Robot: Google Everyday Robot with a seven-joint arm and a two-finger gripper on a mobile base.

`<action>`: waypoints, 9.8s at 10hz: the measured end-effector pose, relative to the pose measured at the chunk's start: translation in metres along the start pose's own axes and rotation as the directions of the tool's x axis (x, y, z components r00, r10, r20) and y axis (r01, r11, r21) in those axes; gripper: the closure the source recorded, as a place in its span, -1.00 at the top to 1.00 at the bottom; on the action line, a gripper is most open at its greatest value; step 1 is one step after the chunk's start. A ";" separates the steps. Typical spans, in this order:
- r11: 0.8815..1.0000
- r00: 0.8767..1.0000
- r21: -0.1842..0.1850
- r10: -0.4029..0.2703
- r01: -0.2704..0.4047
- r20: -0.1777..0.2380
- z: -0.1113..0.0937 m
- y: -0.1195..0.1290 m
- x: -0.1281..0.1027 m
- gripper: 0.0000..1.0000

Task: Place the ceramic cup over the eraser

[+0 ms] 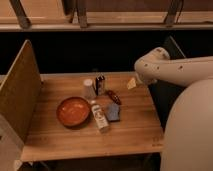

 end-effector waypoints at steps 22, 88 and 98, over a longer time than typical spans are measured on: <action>0.999 0.999 -0.015 -0.037 0.037 -0.011 -0.003 0.000 0.007 0.60; 0.723 0.744 0.178 -0.643 0.668 -0.183 -0.033 -0.187 0.199 -1.00; 0.798 0.841 0.269 -0.521 0.540 -0.144 -0.012 -0.167 0.118 -1.00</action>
